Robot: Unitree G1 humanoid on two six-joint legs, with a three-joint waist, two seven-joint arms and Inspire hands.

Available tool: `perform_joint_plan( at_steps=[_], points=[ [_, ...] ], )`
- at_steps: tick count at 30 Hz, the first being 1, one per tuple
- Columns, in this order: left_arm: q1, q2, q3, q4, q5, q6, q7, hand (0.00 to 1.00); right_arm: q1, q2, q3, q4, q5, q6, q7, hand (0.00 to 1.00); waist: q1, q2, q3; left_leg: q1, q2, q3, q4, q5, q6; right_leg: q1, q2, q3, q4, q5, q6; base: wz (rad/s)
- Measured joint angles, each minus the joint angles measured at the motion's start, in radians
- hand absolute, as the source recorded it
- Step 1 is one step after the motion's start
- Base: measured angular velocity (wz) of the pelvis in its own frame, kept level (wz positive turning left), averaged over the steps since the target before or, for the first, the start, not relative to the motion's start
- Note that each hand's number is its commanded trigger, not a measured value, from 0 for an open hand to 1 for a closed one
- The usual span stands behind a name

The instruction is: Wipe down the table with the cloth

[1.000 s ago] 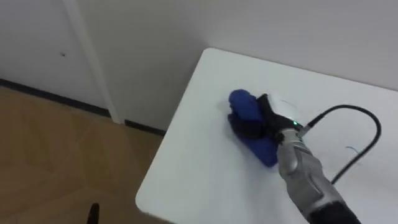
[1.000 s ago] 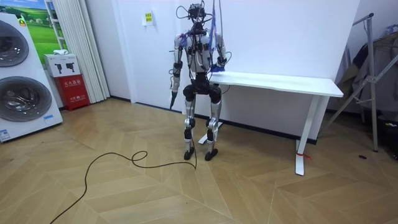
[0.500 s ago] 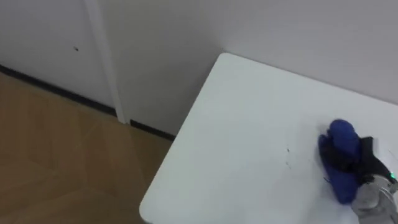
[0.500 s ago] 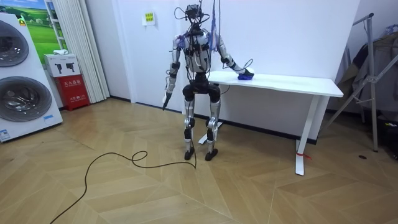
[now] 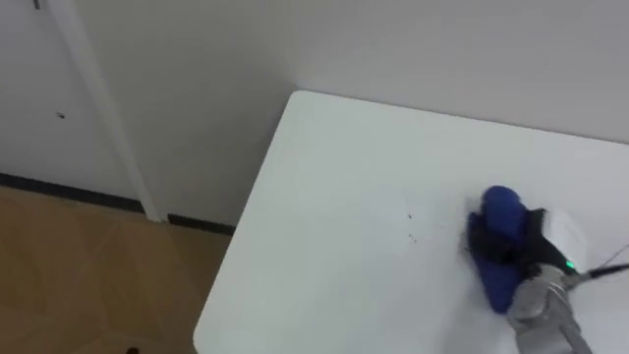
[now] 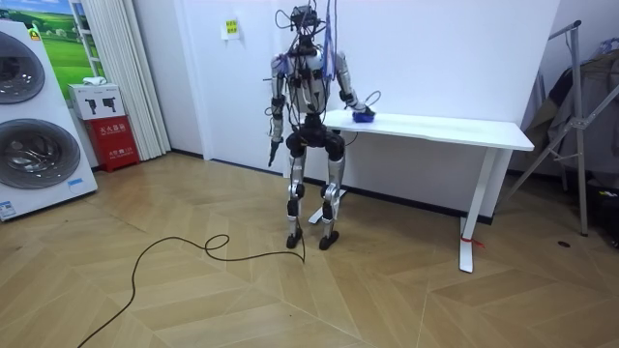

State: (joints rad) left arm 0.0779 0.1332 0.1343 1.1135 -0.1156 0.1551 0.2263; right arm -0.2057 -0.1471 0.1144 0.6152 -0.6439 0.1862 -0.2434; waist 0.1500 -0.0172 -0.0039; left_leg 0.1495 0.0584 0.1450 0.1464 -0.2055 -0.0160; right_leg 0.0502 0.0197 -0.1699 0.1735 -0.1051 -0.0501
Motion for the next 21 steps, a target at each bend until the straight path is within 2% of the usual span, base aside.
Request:
perform_joint_plan(
  at_steps=[2, 4, 6, 7, 8, 9, 10, 11, 13, 15, 19, 21],
  points=[
    [0.012, -0.002, 0.002, -0.003, -0.004, 0.001, -0.001, 0.0, -0.034, 0.0, -0.001, 0.003, -0.016, -0.006, 0.016, 1.0, 0.014, 0.004, 0.0028, -0.011, -0.004, -0.021, 0.001, 0.001, 0.001, 0.0, -0.007, -0.02, -0.001, -0.007, 0.002, 0.36],
    [0.042, 0.012, 0.003, -0.004, -0.005, 0.009, 0.0, 0.0, -0.056, -0.006, -0.018, 0.037, -0.01, -0.014, 0.015, 1.0, 0.015, 0.001, 0.002, -0.021, -0.009, -0.049, 0.006, 0.004, 0.002, -0.002, -0.016, -0.047, -0.002, -0.015, 0.005, 0.5],
    [0.107, 0.028, 0.027, -0.032, -0.003, 0.019, 0.002, 0.0, -0.05, -0.025, -0.069, 0.066, -0.011, -0.044, 0.0, 1.0, -0.006, -0.015, -0.0027, -0.032, -0.016, -0.092, 0.01, 0.007, 0.003, 0.002, -0.028, -0.077, -0.005, -0.025, 0.011, 0.54],
    [0.12, 0.03, 0.036, -0.035, -0.003, 0.02, 0.002, 0.0, -0.05, -0.032, -0.083, 0.078, -0.006, -0.05, -0.005, 1.0, -0.007, -0.019, -0.0034, -0.033, -0.017, -0.093, 0.012, 0.007, 0.004, 0.003, -0.031, -0.08, -0.005, -0.026, 0.013, 0.26],
    [0.138, 0.032, 0.052, -0.032, -0.002, 0.02, 0.003, 0.0, -0.043, -0.055, -0.103, 0.101, 0.002, -0.068, -0.009, 1.0, -0.009, -0.024, -0.0028, -0.033, -0.018, -0.094, 0.014, 0.007, 0.004, 0.006, -0.033, -0.083, -0.006, -0.027, 0.014, 0.17],
    [0.152, 0.036, 0.062, -0.029, -0.001, 0.02, 0.004, 0.0, -0.025, -0.076, -0.131, 0.121, 0.002, -0.096, -0.018, 1.0, -0.024, -0.03, -0.0014, -0.032, -0.019, -0.101, 0.014, 0.007, 0.004, 0.016, -0.035, -0.089, -0.008, -0.027, 0.014, 0.21],
    [0.157, 0.039, 0.068, -0.029, 0.0, 0.02, 0.004, 0.0, -0.014, -0.082, -0.151, 0.129, 0.002, -0.108, -0.023, 1.0, -0.033, -0.033, -0.0008, -0.032, -0.02, -0.105, 0.014, 0.007, 0.004, 0.018, -0.036, -0.094, -0.008, -0.027, 0.014, 0.26],
    [0.161, 0.041, 0.096, -0.029, 0.001, 0.02, 0.004, 0.0, 0.01, -0.089, -0.195, 0.147, 0.003, -0.126, -0.035, 1.0, -0.041, -0.039, -0.0016, -0.029, -0.02, -0.105, 0.014, 0.007, 0.004, 0.022, -0.037, -0.095, -0.008, -0.028, 0.015, 0.11],
    [0.164, 0.046, 0.122, -0.034, 0.001, 0.02, 0.004, 0.0, 0.042, -0.094, -0.243, 0.186, 0.016, -0.146, -0.059, 1.0, -0.048, -0.044, 0.0029, -0.017, -0.02, -0.104, 0.013, 0.007, 0.004, 0.036, -0.037, -0.094, -0.014, -0.028, 0.016, 0.0],
    [0.158, 0.05, 0.123, -0.034, 0.001, 0.019, 0.004, 0.0, 0.074, -0.103, -0.273, 0.222, 0.045, -0.154, -0.105, 1.0, -0.07, -0.049, -0.0005, 0.002, -0.02, -0.1, 0.012, 0.004, 0.007, 0.059, -0.038, -0.09, -0.022, -0.035, 0.026, 0.02],
    [0.121, 0.056, 0.117, -0.034, -0.001, 0.014, 0.004, 0.0, 0.119, -0.116, -0.295, 0.234, 0.05, -0.165, -0.14, 1.0, -0.093, -0.039, -0.0026, 0.006, -0.019, -0.089, 0.012, -0.015, 0.011, 0.071, -0.029, -0.084, -0.022, -0.037, 0.027, -0.09],
    [0.1, 0.052, 0.114, -0.037, 0.001, 0.006, 0.004, 0.0, 0.131, -0.115, -0.288, 0.224, 0.036, -0.163, -0.146, 1.0, -0.09, -0.029, -0.0087, 0.02, -0.017, -0.069, 0.013, -0.017, 0.011, 0.072, -0.029, -0.067, -0.018, -0.035, 0.024, -0.27]
  ],
)
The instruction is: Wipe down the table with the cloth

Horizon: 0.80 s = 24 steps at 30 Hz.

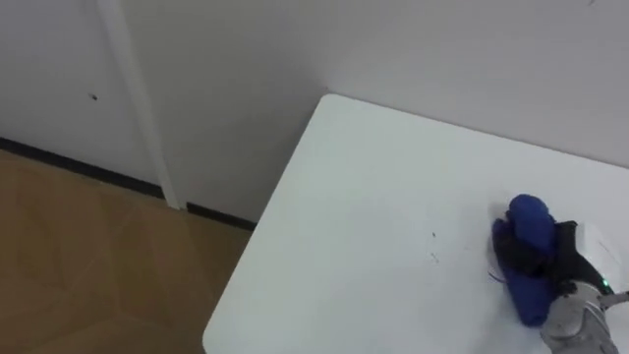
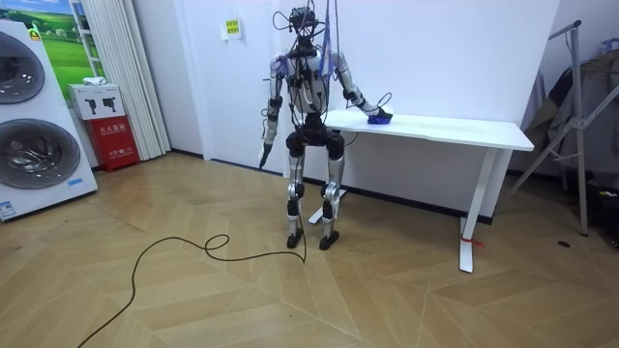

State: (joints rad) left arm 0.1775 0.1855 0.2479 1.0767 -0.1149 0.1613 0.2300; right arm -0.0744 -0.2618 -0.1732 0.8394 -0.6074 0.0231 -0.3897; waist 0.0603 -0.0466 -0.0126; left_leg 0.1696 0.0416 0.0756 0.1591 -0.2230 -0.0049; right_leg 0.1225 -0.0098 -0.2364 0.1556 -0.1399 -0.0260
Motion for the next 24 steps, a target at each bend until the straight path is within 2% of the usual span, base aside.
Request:
perform_joint_plan(
  at_steps=[2, 4, 5, 6, 7, 8, 9, 10, 11, 12, 13, 14, 15, 16, 17, 18, 19, 20, 21, 22, 23, 24],
  points=[
    [-0.008, -0.001, -0.035, -0.016, -0.008, -0.002, 0.002, 0.0, 0.004, 0.006, 0.025, -0.027, -0.009, 0.013, -0.001, 1.0, 0.002, 0.008, -0.0019, 0.002, 0.001, 0.008, 0.003, -0.001, 0.0, -0.004, 0.001, 0.014, 0.005, 0.002, -0.001, -0.24],
    [-0.02, -0.004, -0.081, -0.023, -0.012, -0.003, 0.005, 0.0, -0.005, 0.028, 0.047, -0.063, -0.019, 0.059, 0.003, 1.0, 0.014, 0.018, -0.0015, 0.013, 0.004, 0.032, -0.001, -0.001, 0.0, -0.011, 0.011, 0.035, 0.016, 0.003, -0.003, -0.37],
    [-0.033, -0.011, -0.1, -0.025, -0.012, -0.004, 0.006, 0.0, -0.006, 0.041, 0.071, -0.102, -0.024, 0.096, 0.008, 1.0, 0.028, 0.022, -0.0026, 0.016, 0.006, 0.04, -0.004, -0.001, 0.0, -0.02, 0.013, 0.047, 0.02, 0.004, -0.005, -0.52],
    [-0.051, -0.015, -0.116, -0.021, -0.01, -0.005, 0.006, 0.0, -0.008, 0.057, 0.114, -0.157, -0.032, 0.14, 0.025, 1.0, 0.046, 0.023, -0.002, 0.016, 0.01, 0.063, -0.01, 0.0, -0.002, -0.039, 0.014, 0.068, 0.035, 0.004, -0.009, -0.63],
    [-0.063, -0.017, -0.121, -0.016, -0.011, -0.005, 0.006, 0.0, -0.009, 0.065, 0.145, -0.189, -0.032, 0.161, 0.038, 1.0, 0.064, 0.023, -0.0018, 0.015, 0.013, 0.08, -0.011, 0.0, -0.003, -0.05, 0.017, 0.082, 0.047, 0.005, -0.013, -0.77],
    [-0.078, -0.019, -0.138, -0.008, -0.01, -0.006, 0.007, 0.0, -0.018, 0.086, 0.222, -0.254, -0.053, 0.191, 0.077, 1.0, 0.085, 0.021, 0.0004, 0.013, 0.015, 0.097, -0.008, 0.002, -0.006, -0.075, 0.019, 0.085, 0.073, 0.003, -0.018, -0.76],
    [-0.092, -0.023, -0.154, 0.005, -0.009, -0.007, 0.007, 0.0, -0.039, 0.112, 0.301, -0.3, -0.095, 0.205, 0.117, 1.0, 0.098, 0.019, 0.0024, 0.012, 0.015, 0.103, -0.005, 0.002, -0.007, -0.095, 0.015, 0.081, 0.103, -0.004, -0.027, -0.66],
    [-0.098, -0.026, -0.162, 0.009, -0.009, -0.007, 0.007, 0.0, -0.058, 0.118, 0.343, -0.31, -0.115, 0.208, 0.136, 1.0, 0.105, 0.019, 0.0038, 0.01, 0.014, 0.104, 0.0, 0.002, -0.007, -0.107, 0.013, 0.081, 0.122, -0.009, -0.029, -0.32],
    [-0.114, -0.028, -0.191, 0.01, -0.01, -0.008, 0.005, 0.0, -0.103, 0.149, 0.405, -0.308, -0.133, 0.206, 0.163, 1.0, 0.111, 0.017, 0.015, 0.002, 0.015, 0.102, 0.015, -0.002, -0.008, -0.123, 0.002, 0.07, 0.155, -0.022, -0.031, 0.08],
    [-0.138, -0.028, -0.222, 0.017, -0.01, -0.013, 0.0, 0.0, -0.147, 0.173, 0.438, -0.29, -0.138, 0.189, 0.179, 1.0, 0.115, 0.014, 0.0317, -0.011, 0.014, 0.09, 0.032, -0.008, -0.005, -0.142, -0.013, 0.063, 0.195, -0.04, -0.028, 0.26],
    [-0.149, -0.029, -0.232, 0.026, -0.01, -0.017, -0.005, 0.0, -0.168, 0.179, 0.448, -0.271, -0.139, 0.177, 0.183, 1.0, 0.123, 0.016, 0.0368, -0.015, 0.015, 0.085, 0.041, -0.01, -0.002, -0.155, -0.021, 0.057, 0.218, -0.045, -0.021, 0.38],
    [-0.174, -0.032, -0.239, 0.036, -0.008, -0.021, -0.009, 0.0, -0.199, 0.183, 0.458, -0.239, -0.139, 0.169, 0.184, 1.0, 0.144, 0.026, 0.0441, -0.034, 0.026, 0.077, 0.06, -0.017, 0.0, -0.197, -0.042, 0.033, 0.298, -0.067, 0.016, 0.49],
    [-0.173, -0.029, -0.242, 0.036, -0.007, -0.024, -0.009, 0.0, -0.213, 0.179, 0.453, -0.217, -0.139, 0.169, 0.176, 1.0, 0.148, 0.032, 0.0454, -0.056, 0.03, 0.07, 0.092, -0.024, -0.003, -0.231, -0.119, -0.012, 0.415, -0.106, 0.04, 0.58],
    [-0.167, -0.026, -0.241, 0.036, -0.007, -0.024, -0.009, 0.0, -0.215, 0.175, 0.448, -0.203, -0.132, 0.169, 0.165, 1.0, 0.15, 0.035, 0.0442, -0.057, 0.03, 0.058, 0.101, -0.026, -0.005, -0.237, -0.165, -0.018, 0.454, -0.127, 0.05, 0.69],
    [-0.15, -0.012, -0.241, 0.036, -0.007, -0.024, -0.009, 0.0, -0.215, 0.172, 0.431, -0.182, -0.101, 0.166, 0.141, 1.0, 0.154, 0.039, 0.0426, -0.063, 0.036, 0.036, 0.109, -0.031, -0.012, -0.24, -0.255, -0.008, 0.489, -0.138, 0.065, 0.59],
    [-0.138, 0.005, -0.24, 0.036, -0.004, -0.022, -0.007, 0.0, -0.215, 0.168, 0.423, -0.168, -0.063, 0.161, 0.115, 1.0, 0.152, 0.033, 0.0396, -0.08, 0.046, 0.014, 0.125, -0.038, -0.025, -0.24, -0.324, 0.017, 0.468, -0.128, 0.079, 0.56],
    [-0.135, 0.014, -0.236, 0.035, -0.002, -0.02, -0.005, 0.0, -0.215, 0.162, 0.423, -0.159, -0.052, 0.154, 0.096, 1.0, 0.148, 0.03, 0.0372, -0.095, 0.056, 0.0, 0.137, -0.041, -0.033, -0.23, -0.348, 0.024, 0.436, -0.114, 0.089, 0.65],
    [-0.135, 0.031, -0.226, 0.027, -0.001, -0.018, -0.002, 0.0, -0.215, 0.148, 0.417, -0.132, -0.022, 0.133, 0.058, 1.0, 0.138, 0.026, 0.0331, -0.114, 0.079, -0.043, 0.157, -0.044, -0.056, -0.196, -0.374, 0.041, 0.337, -0.076, 0.106, 0.68],
    [-0.135, 0.051, -0.219, 0.009, 0.006, -0.018, 0.002, 0.0, -0.218, 0.143, 0.393, -0.1, -0.007, 0.104, 0.031, 1.0, 0.134, 0.014, 0.0258, -0.131, 0.109, -0.069, 0.164, -0.038, -0.084, -0.162, -0.383, 0.035, 0.233, -0.022, 0.113, 0.64],
    [-0.136, 0.057, -0.21, 0.0, 0.016, -0.018, 0.003, 0.0, -0.217, 0.143, 0.374, -0.087, -0.008, 0.094, 0.022, 1.0, 0.132, 0.011, 0.0234, -0.137, 0.125, -0.081, 0.164, -0.036, -0.1, -0.146, -0.38, 0.026, 0.187, 0.01, 0.116, 0.44],
    [-0.139, 0.072, -0.2, -0.009, 0.022, -0.019, 0.003, 0.0, -0.209, 0.141, 0.34, -0.061, -0.005, 0.07, 0.003, 1.0, 0.127, 0.004, 0.019, -0.141, 0.16, -0.099, 0.164, -0.033, -0.136, -0.12, -0.366, 0.002, 0.118, 0.065, 0.128, 0.28],
    [-0.138, 0.086, -0.18, -0.018, 0.023, -0.018, 0.004, 0.0, -0.207, 0.133, 0.32, -0.045, 0.005, 0.052, -0.006, 1.0, 0.118, -0.007, 0.0126, -0.143, 0.198, -0.107, 0.164, -0.028, -0.176, -0.115, -0.333, -0.017, 0.102, 0.105, 0.147, 0.21]
  ],
)
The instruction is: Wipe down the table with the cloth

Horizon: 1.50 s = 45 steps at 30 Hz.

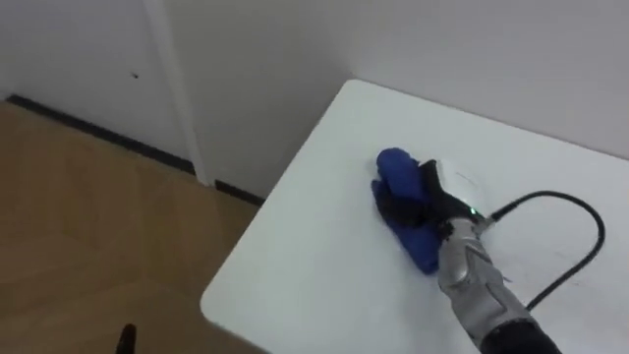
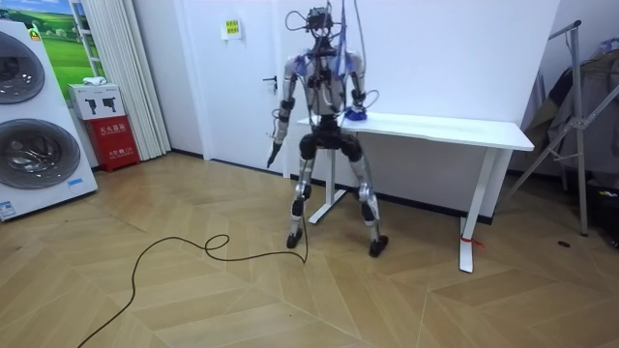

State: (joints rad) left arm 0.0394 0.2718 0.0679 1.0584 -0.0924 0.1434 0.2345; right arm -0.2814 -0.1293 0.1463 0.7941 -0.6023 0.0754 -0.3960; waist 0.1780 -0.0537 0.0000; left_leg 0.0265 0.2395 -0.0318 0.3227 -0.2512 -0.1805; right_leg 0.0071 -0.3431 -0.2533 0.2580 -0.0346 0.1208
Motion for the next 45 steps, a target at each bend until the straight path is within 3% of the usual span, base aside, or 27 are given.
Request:
perform_joint_plan(
  at_steps=[1, 2, 3, 4, 5, 6, 8, 9, 10, 12, 13, 14, 15, 19, 21, 24, 26, 28, 29, 32, 33, 36, 41, 45],
  points=[
    [0.002, 0.004, 0.01, -0.005, 0.001, 0.0, 0.001, 0.0, 0.004, -0.003, -0.016, 0.002, 0.0, -0.005, -0.001, 1.0, -0.005, -0.004, -0.003, 0.0, 0.017, 0.006, 0.0, 0.003, -0.018, -0.004, 0.016, -0.017, 0.016, -0.017, 0.034, -0.06],
    [0.009, -0.003, 0.039, -0.023, 0.001, 0.002, 0.002, 0.0, 0.017, -0.022, -0.037, 0.0, 0.001, -0.01, -0.007, 1.0, -0.006, 0.009, -0.008, 0.006, 0.071, 0.02, -0.002, 0.025, -0.04, -0.02, 0.061, -0.03, 0.061, -0.076, 0.083, -0.17],
    [0.014, -0.019, 0.052, -0.036, -0.017, 0.003, 0.002, 0.0, 0.051, -0.051, -0.061, -0.01, 0.012, -0.011, -0.011, 1.0, -0.018, 0.017, -0.0123, 0.016, 0.124, 0.063, -0.021, 0.084, -0.021, -0.036, 0.107, -0.04, 0.109, -0.106, 0.046, -0.16],
    [0.022, -0.02, 0.051, -0.041, -0.021, 0.002, 0.0, 0.0, 0.069, -0.064, -0.066, -0.011, 0.016, -0.011, -0.013, 1.0, -0.032, 0.016, -0.0115, 0.02, 0.136, 0.094, -0.031, 0.121, 0.005, -0.038, 0.117, -0.047, 0.12, -0.123, 0.033, 0.07],
    [0.04, -0.028, 0.053, -0.048, -0.022, 0.001, -0.002, 0.0, 0.11, -0.085, -0.105, -0.019, 0.019, -0.012, -0.014, 1.0, -0.066, 0.012, -0.015, 0.02, 0.158, 0.146, -0.048, 0.195, 0.039, -0.038, 0.139, -0.055, 0.131, -0.143, 0.007, 0.13],
    [0.059, -0.037, 0.06, -0.061, -0.021, 0.0, -0.006, 0.0, 0.149, -0.105, -0.153, -0.02, 0.026, -0.014, -0.029, 1.0, -0.096, 0.002, -0.019, 0.017, 0.167, 0.178, -0.054, 0.251, 0.052, -0.036, 0.156, -0.058, 0.126, -0.163, -0.014, 0.11],
    [0.077, -0.052, 0.085, -0.06, -0.017, -0.001, -0.012, 0.0, 0.211, -0.138, -0.212, -0.031, 0.053, -0.013, -0.054, 1.0, -0.122, -0.008, -0.0204, 0.008, 0.147, 0.222, -0.035, 0.239, 0.048, -0.032, 0.181, -0.063, 0.119, -0.178, -0.043, 0.0],
    [0.086, -0.053, 0.095, -0.056, -0.014, -0.001, -0.012, 0.0, 0.243, -0.147, -0.257, -0.023, 0.058, -0.016, -0.063, 1.0, -0.142, -0.001, -0.017, 0.001, 0.129, 0.229, 0.003, 0.203, 0.05, -0.014, 0.2, -0.066, 0.104, -0.179, -0.062, 0.0],
    [0.095, -0.053, 0.096, -0.056, -0.014, -0.002, -0.012, 0.0, 0.254, -0.148, -0.275, -0.02, 0.059, -0.016, -0.064, 1.0, -0.149, -0.007, -0.0147, 0.0, 0.111, 0.23, 0.026, 0.174, 0.054, -0.005, 0.207, -0.065, 0.098, -0.18, -0.07, -0.14],
    [0.115, -0.063, 0.093, -0.058, -0.015, -0.004, -0.022, 0.0, 0.277, -0.155, -0.296, -0.022, 0.083, -0.013, -0.066, 1.0, -0.143, -0.004, -0.0142, -0.023, 0.004, 0.22, 0.098, 0.042, 0.079, 0.008, 0.23, -0.036, 0.068, -0.169, -0.094, -0.45],
    [0.117, -0.066, 0.092, -0.058, -0.015, -0.004, -0.022, 0.0, 0.277, -0.152, -0.295, -0.025, 0.084, -0.009, -0.066, 1.0, -0.14, 0.006, -0.0178, -0.027, -0.027, 0.22, 0.095, 0.023, 0.09, 0.011, 0.237, -0.029, 0.058, -0.164, -0.097, -0.58],
    [0.118, -0.074, 0.092, -0.058, -0.014, -0.004, -0.021, 0.0, 0.276, -0.147, -0.293, -0.03, 0.082, -0.007, -0.065, 1.0, -0.123, 0.007, -0.0174, -0.032, -0.085, 0.217, 0.063, 0.006, 0.113, 0.012, 0.245, -0.01, 0.045, -0.155, -0.1, -0.73],
    [0.122, -0.086, 0.092, -0.058, -0.015, -0.004, -0.02, 0.0, 0.261, -0.136, -0.29, -0.038, 0.078, 0.015, -0.061, 1.0, -0.089, 0.013, -0.0168, -0.015, -0.119, 0.209, 0.03, 0.007, 0.13, 0.011, 0.257, 0.027, 0.03, -0.138, -0.1, -0.85],
    [0.118, -0.104, 0.068, -0.057, -0.034, 0.0, -0.001, 0.0, 0.225, -0.09, -0.238, -0.152, 0.019, 0.094, -0.014, 1.0, -0.04, 0.025, -0.0157, 0.013, -0.13, 0.262, -0.055, 0.033, 0.133, -0.012, 0.277, 0.071, -0.009, -0.09, -0.099, -0.66],
    [0.115, -0.103, 0.043, -0.057, -0.074, 0.009, 0.014, 0.0, 0.179, -0.056, -0.106, -0.264, -0.003, 0.145, 0.051, 1.0, -0.03, 0.03, -0.0134, 0.018, -0.138, 0.285, -0.11, 0.059, 0.131, -0.043, 0.277, 0.082, -0.008, -0.083, -0.101, -0.3],
    [0.102, -0.121, 0.036, -0.073, -0.072, 0.012, 0.016, 0.0, 0.1, -0.029, -0.014, -0.271, -0.041, 0.127, 0.108, 1.0, -0.026, 0.032, -0.0073, 0.03, -0.15, 0.266, -0.157, 0.087, 0.131, -0.046, 0.274, 0.071, -0.02, -0.085, -0.101, 0.2],
    [0.117, -0.125, 0.037, -0.105, -0.071, 0.016, 0.016, 0.0, 0.075, -0.027, -0.008, -0.259, -0.04, 0.118, 0.114, 1.0, -0.024, 0.035, -0.0045, 0.021, -0.15, 0.236, -0.158, 0.088, 0.131, -0.041, 0.272, 0.045, -0.022, -0.085, -0.1, 0.37],
    [0.128, -0.125, 0.037, -0.135, -0.071, 0.022, 0.016, 0.0, 0.067, -0.028, -0.014, -0.247, -0.045, 0.112, 0.105, 1.0, -0.03, 0.031, 0.0112, 0.016, -0.151, 0.219, -0.157, 0.089, 0.132, -0.038, 0.269, 0.027, -0.023, -0.085, -0.1, 0.26],
    [0.131, -0.125, 0.04, -0.135, -0.071, 0.022, 0.016, 0.0, 0.075, -0.028, -0.018, -0.241, -0.066, 0.094, 0.091, 1.0, -0.037, 0.024, 0.0151, 0.011, -0.153, 0.217, -0.157, 0.09, 0.132, -0.037, 0.266, 0.021, -0.03, -0.086, -0.1, 0.09],
    [0.15, -0.125, 0.049, -0.134, -0.064, 0.021, 0.016, 0.0, 0.155, -0.031, -0.054, -0.21, -0.071, 0.024, 0.019, 1.0, -0.062, 0.013, 0.0115, 0.019, -0.161, 0.204, -0.156, 0.089, 0.134, -0.005, 0.261, 0.01, -0.058, -0.089, -0.092, 0.19],
    [0.157, -0.124, 0.065, -0.134, -0.04, 0.021, 0.017, 0.0, 0.205, -0.038, -0.087, -0.196, -0.066, -0.008, -0.019, 1.0, -0.08, 0.007, 0.0073, 0.02, -0.168, 0.182, -0.154, 0.088, 0.137, 0.014, 0.255, -0.002, -0.064, -0.093, -0.085, 0.39],
    [0.184, -0.111, 0.111, -0.135, 0.032, 0.02, 0.017, 0.0, 0.319, -0.06, -0.198, -0.166, -0.022, -0.045, -0.098, 1.0, -0.113, -0.004, -0.006, 0.029, -0.18, 0.157, -0.145, 0.08, 0.149, 0.041, 0.241, -0.026, -0.075, -0.097, -0.073, 0.31],
    [0.197, -0.061, 0.184, -0.136, 0.057, 0.017, 0.022, 0.0, 0.412, -0.094, -0.316, -0.098, 0.053, -0.062, -0.168, 1.0, -0.129, -0.01, -0.0215, 0.041, -0.188, 0.15, -0.119, 0.066, 0.161, 0.083, 0.236, -0.036, -0.09, -0.084, -0.062, 0.05],
    [0.189, -0.069, 0.18, -0.135, 0.063, 0.007, 0.025, 0.0, 0.379, -0.099, -0.314, -0.093, 0.052, -0.044, -0.147, 1.0, -0.12, -0.006, -0.0241, 0.044, -0.19, 0.156, -0.118, 0.066, 0.162, 0.078, 0.235, -0.024, -0.089, -0.078, -0.061, -0.07]
  ],
)
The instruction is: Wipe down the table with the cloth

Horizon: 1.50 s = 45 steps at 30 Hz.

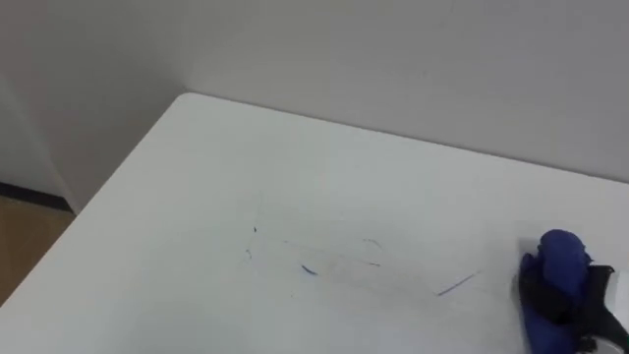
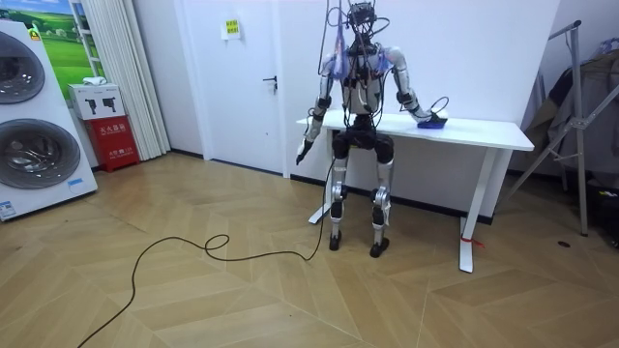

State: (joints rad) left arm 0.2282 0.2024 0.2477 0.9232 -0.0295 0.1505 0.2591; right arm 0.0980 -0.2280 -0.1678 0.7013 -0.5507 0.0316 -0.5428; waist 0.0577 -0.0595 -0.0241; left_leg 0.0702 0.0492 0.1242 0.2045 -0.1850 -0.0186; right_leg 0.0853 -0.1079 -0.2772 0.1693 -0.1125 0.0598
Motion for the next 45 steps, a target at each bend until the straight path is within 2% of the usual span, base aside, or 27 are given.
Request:
perform_joint_plan(
  at_steps=[2, 4, 6, 7, 8, 9, 10, 11, 12, 14, 15, 16, 19, 20, 21, 22, 24, 27, 28, 30, 32, 35, 38, 40, 43, 44, 45],
  points=[
    [-0.005, -0.016, -0.028, 0.0, -0.003, 0.002, 0.002, 0.0, -0.009, 0.012, 0.027, -0.039, -0.002, 0.048, 0.016, 1.0, 0.012, 0.003, 0.0014, 0.001, 0.003, 0.009, 0.0, 0.0, 0.0, -0.006, 0.003, 0.011, 0.003, 0.002, -0.002, -0.23],
    [-0.034, -0.039, -0.067, 0.021, -0.005, 0.003, 0.009, 0.0, -0.028, 0.017, 0.075, -0.121, -0.017, 0.138, 0.07, 1.0, 0.045, 0.007, 0.0026, -0.005, 0.008, 0.028, -0.002, 0.0, -0.001, -0.027, 0.01, 0.037, 0.009, 0.01, -0.009, -0.5],
    [-0.084, -0.043, -0.143, 0.061, -0.011, 0.017, 0.015, 0.0, -0.081, 0.041, 0.281, -0.263, -0.091, 0.233, 0.182, 1.0, 0.098, 0.011, 0.0075, -0.009, 0.013, 0.029, -0.011, 0.001, -0.003, -0.062, 0.029, 0.073, 0.016, 0.024, -0.026, -0.65],
    [-0.098, -0.043, -0.162, 0.07, -0.015, 0.018, 0.015, 0.0, -0.102, 0.052, 0.349, -0.297, -0.112, 0.248, 0.213, 1.0, 0.109, 0.01, 0.0082, -0.01, 0.014, 0.029, -0.015, 0.002, -0.005, -0.068, 0.034, 0.08, 0.016, 0.026, -0.03, -0.38],
    [-0.128, -0.045, -0.2, 0.085, -0.02, 0.019, 0.015, 0.0, -0.151, 0.074, 0.484, -0.355, -0.155, 0.262, 0.287, 1.0, 0.13, 0.012, 0.0143, -0.012, 0.017, 0.02, -0.021, 0.002, -0.013, -0.073, 0.041, 0.083, 0.014, 0.027, -0.034, 0.0],
    [-0.148, -0.051, -0.227, 0.079, -0.02, 0.018, 0.013, 0.0, -0.211, 0.1, 0.605, -0.4, -0.197, 0.264, 0.361, 1.0, 0.15, 0.015, 0.0207, -0.023, 0.019, 0.008, -0.024, 0.005, -0.018, -0.082, 0.046, 0.083, 0.015, 0.023, -0.038, 0.1],
    [-0.154, -0.053, -0.238, 0.076, -0.019, 0.017, 0.013, 0.0, -0.239, 0.12, 0.645, -0.407, -0.211, 0.261, 0.387, 1.0, 0.162, 0.017, 0.0245, -0.026, 0.02, 0.005, -0.026, 0.006, -0.019, -0.085, 0.048, 0.081, 0.014, 0.022, -0.039, 0.21],
    [-0.169, -0.058, -0.26, 0.076, -0.019, 0.015, 0.013, 0.0, -0.297, 0.16, 0.709, -0.404, -0.234, 0.237, 0.432, 1.0, 0.193, 0.024, 0.036, -0.029, 0.022, -0.002, -0.03, 0.01, -0.018, -0.084, 0.05, 0.075, 0.008, 0.021, -0.04, 0.3],
    [-0.17, -0.06, -0.272, 0.074, -0.019, 0.013, 0.012, 0.0, -0.334, 0.189, 0.754, -0.388, -0.238, 0.21, 0.465, 1.0, 0.214, 0.026, 0.0362, -0.034, 0.019, -0.023, -0.037, 0.014, -0.018, -0.082, 0.05, 0.058, -0.004, 0.021, -0.04, 0.36],
    [-0.163, -0.06, -0.263, 0.079, -0.018, 0.014, 0.012, 0.0, -0.334, 0.194, 0.777, -0.383, -0.246, 0.188, 0.498, 1.0, 0.243, 0.022, 0.0407, -0.044, 0.017, -0.049, -0.039, 0.02, -0.017, -0.084, 0.046, 0.041, -0.002, 0.021, -0.039, 0.43],
    [-0.153, -0.06, -0.256, 0.072, -0.018, 0.013, 0.012, 0.0, -0.326, 0.188, 0.77, -0.374, -0.264, 0.165, 0.482, 1.0, 0.246, 0.021, 0.0606, -0.054, 0.013, -0.058, -0.038, 0.023, -0.014, -0.088, 0.042, 0.028, -0.003, 0.021, -0.039, 0.3],
    [-0.14, -0.06, -0.253, 0.069, -0.021, 0.013, 0.012, 0.0, -0.321, 0.185, 0.766, -0.374, -0.275, 0.151, 0.475, 1.0, 0.241, 0.02, 0.0637, -0.06, 0.01, -0.059, -0.037, 0.024, -0.013, -0.092, 0.04, 0.025, -0.005, 0.021, -0.038, 0.15],
    [-0.083, -0.06, -0.247, 0.033, -0.047, 0.012, 0.015, 0.0, -0.256, 0.18, 0.721, -0.357, -0.301, 0.077, 0.395, 1.0, 0.192, 0.02, 0.0611, -0.069, 0.002, -0.092, -0.032, 0.025, -0.009, -0.073, 0.032, -0.01, -0.02, 0.023, -0.034, 0.32],
    [-0.077, -0.06, -0.229, 0.033, -0.046, 0.01, 0.015, 0.0, -0.204, 0.17, 0.687, -0.359, -0.303, 0.048, 0.353, 1.0, 0.182, 0.02, 0.058, -0.065, -0.003, -0.098, -0.034, 0.026, -0.008, -0.064, 0.027, -0.019, -0.022, 0.018, -0.026, 0.21],
    [-0.073, -0.059, -0.205, 0.049, -0.045, 0.003, 0.022, 0.0, -0.148, 0.15, 0.656, -0.358, -0.3, 0.014, 0.299, 1.0, 0.174, 0.017, 0.047, -0.061, -0.006, -0.096, -0.038, 0.026, -0.008, -0.059, 0.025, -0.018, -0.027, 0.016, -0.023, 0.13],
    [-0.071, -0.056, -0.198, 0.056, -0.042, 0.001, 0.03, 0.0, -0.12, 0.134, 0.639, -0.358, -0.292, -0.004, 0.269, 1.0, 0.162, 0.016, 0.0446, -0.06, -0.008, -0.097, -0.037, 0.024, -0.006, -0.054, 0.023, -0.021, -0.033, 0.014, -0.02, 0.06],
    [-0.036, -0.052, -0.121, 0.067, 0.001, -0.011, 0.063, 0.0, 0.036, 0.074, 0.528, -0.365, -0.23, -0.066, 0.109, 1.0, 0.122, 0.013, 0.0247, -0.057, -0.017, -0.096, -0.034, 0.022, 0.001, -0.046, 0.015, -0.02, -0.035, 0.006, -0.006, 0.06],
    [-0.001, -0.028, -0.048, 0.075, 0.044, -0.013, 0.093, 0.0, 0.193, -0.004, 0.348, -0.324, -0.096, -0.102, -0.068, 1.0, 0.07, 0.012, 0.0188, -0.04, -0.027, -0.098, -0.035, 0.018, 0.009, -0.031, 0.006, -0.015, -0.033, 0.008, -0.002, -0.03],
    [0.005, -0.028, -0.03, 0.073, 0.049, -0.013, 0.097, 0.0, 0.214, -0.011, 0.305, -0.299, -0.071, -0.116, -0.099, 1.0, 0.058, 0.013, 0.0176, -0.041, -0.029, -0.098, -0.034, 0.017, 0.011, -0.03, 0.004, -0.014, -0.033, 0.009, -0.001, 0.0],
    [0.034, -0.026, 0.031, 0.059, 0.077, -0.013, 0.099, 0.0, 0.24, -0.012, 0.145, -0.169, 0.019, -0.154, -0.171, 1.0, 0.024, 0.006, 0.0023, -0.039, -0.03, -0.098, -0.032, 0.015, 0.014, -0.023, 0.003, -0.012, -0.031, 0.01, 0.001, 0.0],
    [0.047, -0.027, 0.043, 0.021, 0.079, -0.02, 0.097, 0.0, 0.24, -0.026, 0.066, -0.088, 0.087, -0.155, -0.177, 1.0, 0.003, -0.001, -0.0021, -0.037, -0.03, -0.103, -0.019, 0.009, 0.015, -0.014, 0.003, -0.012, -0.028, 0.009, 0.001, 0.08],
    [0.039, -0.025, 0.042, 0.019, 0.08, -0.044, 0.08, 0.0, 0.237, -0.064, -0.009, -0.005, 0.171, -0.155, -0.145, 1.0, -0.014, -0.002, -0.002, -0.035, -0.029, -0.117, 0.002, -0.003, 0.016, 0.0, 0.003, -0.011, -0.014, 0.009, 0.001, 0.1],
    [0.037, -0.025, 0.011, 0.021, 0.06, -0.051, 0.079, 0.0, 0.2, -0.08, -0.018, 0.003, 0.169, -0.126, -0.094, 1.0, -0.018, -0.002, -0.0017, -0.021, -0.027, -0.105, -0.001, -0.006, 0.01, 0.005, 0.005, 0.0, -0.013, 0.01, -0.001, -0.12],
    [0.038, -0.027, -0.015, 0.022, 0.06, -0.048, 0.069, 0.0, 0.165, -0.078, -0.017, -0.007, 0.151, -0.092, -0.067, 1.0, -0.016, -0.002, -0.001, -0.017, -0.024, -0.096, -0.001, -0.006, 0.008, 0.002, 0.008, 0.009, -0.01, 0.014, -0.005, -0.22],
    [0.009, -0.032, -0.044, 0.059, 0.058, -0.042, 0.05, 0.0, 0.087, -0.058, 0.0, -0.053, 0.126, 0.018, -0.01, 1.0, 0.016, 0.002, 0.0026, -0.005, -0.017, -0.064, -0.007, -0.005, 0.006, -0.015, 0.013, 0.042, 0.005, 0.019, -0.011, -0.43],
    [-0.002, -0.035, -0.066, 0.06, 0.038, -0.04, 0.048, 0.0, 0.053, -0.044, 0.047, -0.108, 0.102, 0.068, 0.029, 1.0, 0.047, 0.007, 0.008, -0.005, -0.012, -0.051, -0.008, -0.005, 0.006, -0.035, 0.022, 0.069, 0.013, 0.024, -0.018, -0.63],
    [-0.017, -0.036, -0.087, 0.065, 0.017, -0.038, 0.043, 0.0, 0.006, -0.025, 0.116, -0.162, 0.067, 0.1, 0.068, 1.0, 0.068, 0.009, 0.02, -0.009, -0.01, -0.047, -0.008, -0.005, 0.006, -0.053, 0.029, 0.084, 0.021, 0.028, -0.025, -0.64]
  ],
)
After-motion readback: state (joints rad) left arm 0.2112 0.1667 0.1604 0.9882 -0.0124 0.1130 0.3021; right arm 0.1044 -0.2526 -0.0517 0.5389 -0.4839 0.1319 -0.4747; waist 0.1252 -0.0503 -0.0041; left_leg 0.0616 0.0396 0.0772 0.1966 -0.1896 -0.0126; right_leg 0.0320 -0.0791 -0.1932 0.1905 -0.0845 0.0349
